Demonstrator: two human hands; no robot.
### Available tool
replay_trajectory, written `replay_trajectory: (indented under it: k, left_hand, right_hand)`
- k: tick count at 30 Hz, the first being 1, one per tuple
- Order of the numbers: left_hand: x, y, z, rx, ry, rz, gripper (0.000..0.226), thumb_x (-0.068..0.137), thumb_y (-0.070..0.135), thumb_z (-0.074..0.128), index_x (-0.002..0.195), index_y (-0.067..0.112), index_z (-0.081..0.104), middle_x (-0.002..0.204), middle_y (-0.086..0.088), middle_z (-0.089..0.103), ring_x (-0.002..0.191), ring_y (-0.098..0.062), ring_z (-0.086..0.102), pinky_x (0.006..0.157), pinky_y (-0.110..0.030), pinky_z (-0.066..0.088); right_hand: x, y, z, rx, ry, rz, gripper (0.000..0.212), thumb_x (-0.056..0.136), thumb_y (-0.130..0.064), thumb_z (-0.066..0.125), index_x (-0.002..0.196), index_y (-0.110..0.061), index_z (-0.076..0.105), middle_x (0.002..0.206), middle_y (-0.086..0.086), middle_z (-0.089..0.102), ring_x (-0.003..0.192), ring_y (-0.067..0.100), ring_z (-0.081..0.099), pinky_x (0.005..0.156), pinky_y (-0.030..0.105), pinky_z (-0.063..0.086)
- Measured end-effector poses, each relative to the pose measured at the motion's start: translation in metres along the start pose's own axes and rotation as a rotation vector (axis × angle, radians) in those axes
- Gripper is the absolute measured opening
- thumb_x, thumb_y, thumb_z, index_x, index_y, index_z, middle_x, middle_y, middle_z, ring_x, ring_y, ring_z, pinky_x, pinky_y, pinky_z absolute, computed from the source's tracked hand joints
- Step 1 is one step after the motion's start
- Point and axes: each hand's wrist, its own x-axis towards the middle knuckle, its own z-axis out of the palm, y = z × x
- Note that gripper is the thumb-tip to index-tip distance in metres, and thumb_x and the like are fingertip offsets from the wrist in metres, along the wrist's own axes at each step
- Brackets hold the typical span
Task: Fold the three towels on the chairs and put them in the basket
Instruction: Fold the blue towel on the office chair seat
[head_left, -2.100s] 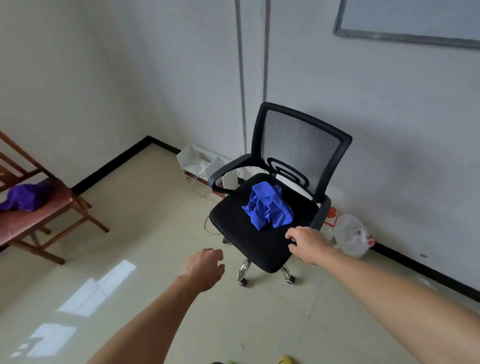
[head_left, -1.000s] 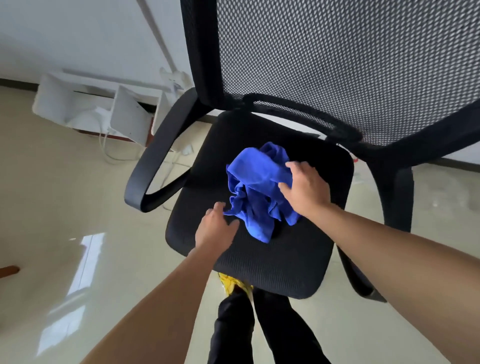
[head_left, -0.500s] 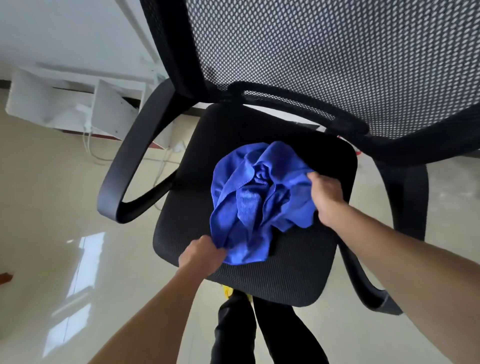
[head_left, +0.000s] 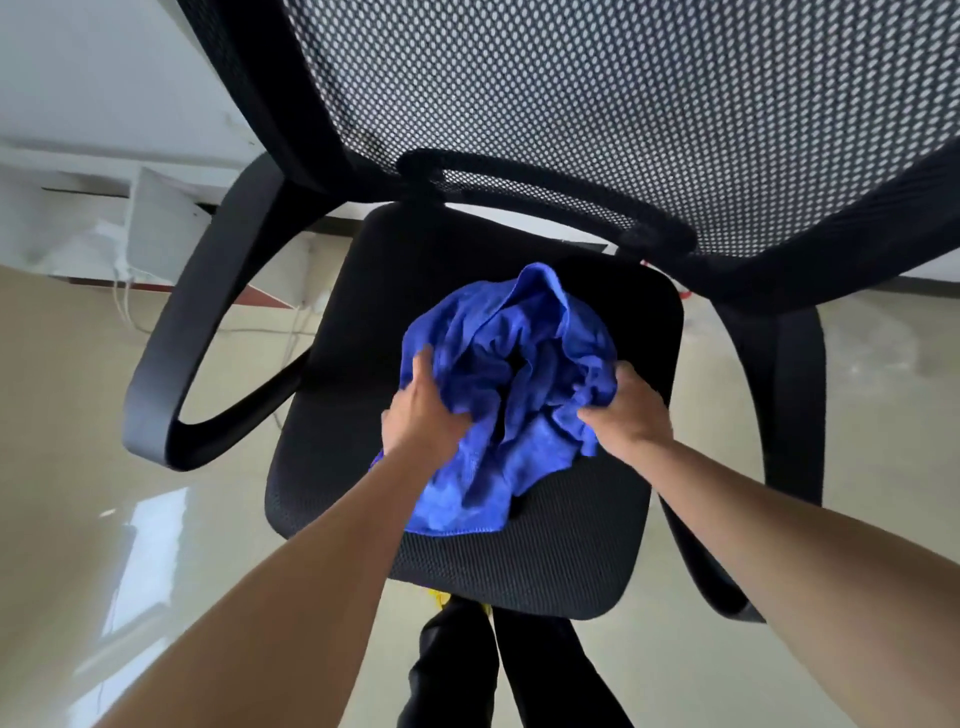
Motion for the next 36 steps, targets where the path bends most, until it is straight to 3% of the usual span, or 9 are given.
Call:
replay_trajectory:
  k: [4,10,14,16,19,21,25,29,36]
  left_hand:
    - [-0.014,-0.008,0.018,0.031,-0.178,-0.045,0.022,0.078,0.017,0.058,0.1,0.012,0.06,0.093,-0.01,0.061,0.091,-0.033,0.062,0.066,-0.034,0.05]
    - [-0.049,-0.034,0.011,0.503,-0.675,-0.055,0.01,0.086,0.016,0.05,0.077,0.012,0.05,0.067,0.0,0.046,0.072,-0.019,0.051,0.049,-0.022,0.032]
    - [-0.044,-0.054,0.0,0.19,-0.287,-0.165,0.007,0.079,0.018,0.056,0.084,0.014,0.058,0.085,-0.008,0.06,0.086,-0.03,0.062,0.062,-0.026,0.038]
    - [-0.038,-0.05,-0.006,-0.047,0.051,-0.143,0.008,0.078,0.015,0.059,0.086,0.014,0.061,0.088,-0.009,0.061,0.093,-0.033,0.06,0.07,-0.03,0.041]
    - [-0.025,-0.026,-0.011,-0.166,0.405,-0.035,0.028,0.08,0.022,0.061,0.105,0.01,0.061,0.106,-0.014,0.058,0.104,-0.035,0.053,0.087,-0.038,0.041]
    - [-0.015,-0.007,-0.004,-0.184,0.357,0.06,0.042,0.079,0.037,0.062,0.114,0.013,0.057,0.11,-0.01,0.058,0.107,-0.032,0.053,0.092,-0.043,0.043]
    - [-0.005,0.019,0.027,0.202,0.042,0.23,0.053,0.073,0.043,0.072,0.119,0.021,0.057,0.115,-0.006,0.055,0.109,-0.028,0.052,0.087,-0.039,0.044]
    - [0.0,0.007,0.022,-0.28,-0.213,-0.052,0.009,0.066,0.021,0.063,0.067,0.015,0.056,0.064,-0.001,0.051,0.067,-0.023,0.05,0.054,-0.026,0.038]
    - [-0.004,-0.038,-0.006,-0.379,-0.174,-0.494,0.021,0.089,0.004,0.046,0.086,-0.007,0.063,0.093,-0.029,0.06,0.084,-0.031,0.056,0.071,-0.034,0.038]
  right_hand:
    - [-0.014,-0.002,-0.005,0.603,-0.091,0.186,0.012,0.082,-0.01,0.059,0.079,-0.018,0.066,0.064,0.002,0.053,0.046,0.011,0.046,0.043,0.019,0.033]
    - [-0.006,-0.038,-0.052,1.129,-0.142,0.394,0.005,0.083,-0.018,0.058,0.082,-0.022,0.06,0.084,-0.002,0.061,0.068,0.013,0.056,0.058,0.027,0.043]
    - [0.014,-0.059,-0.055,1.093,-0.136,0.231,0.027,0.085,-0.027,0.058,0.112,-0.023,0.061,0.111,-0.002,0.063,0.093,0.011,0.062,0.074,0.032,0.048]
    - [0.015,-0.05,-0.047,0.886,0.17,0.189,0.048,0.082,-0.031,0.065,0.127,-0.017,0.055,0.117,0.001,0.064,0.101,0.015,0.063,0.085,0.037,0.051]
    - [-0.001,-0.014,-0.026,0.707,0.461,0.278,0.024,0.08,-0.031,0.064,0.096,-0.012,0.062,0.09,0.005,0.061,0.075,0.02,0.055,0.077,0.033,0.045]
    - [-0.018,0.005,-0.004,0.799,0.233,0.451,0.021,0.081,-0.034,0.061,0.075,-0.015,0.059,0.077,0.009,0.058,0.061,0.021,0.051,0.065,0.034,0.043]
    - [-0.03,0.002,0.025,0.96,-0.375,0.636,0.05,0.085,-0.06,0.056,0.1,-0.013,0.064,0.096,0.005,0.07,0.087,0.017,0.068,0.07,0.03,0.045]
    - [-0.005,-0.025,0.028,1.088,-0.244,0.482,0.041,0.083,-0.052,0.065,0.108,-0.02,0.061,0.099,0.004,0.07,0.088,0.016,0.067,0.067,0.031,0.048]
    - [0.011,-0.035,0.012,1.02,0.026,0.419,0.034,0.091,-0.029,0.056,0.122,-0.015,0.057,0.112,0.006,0.066,0.1,0.027,0.063,0.083,0.039,0.05]
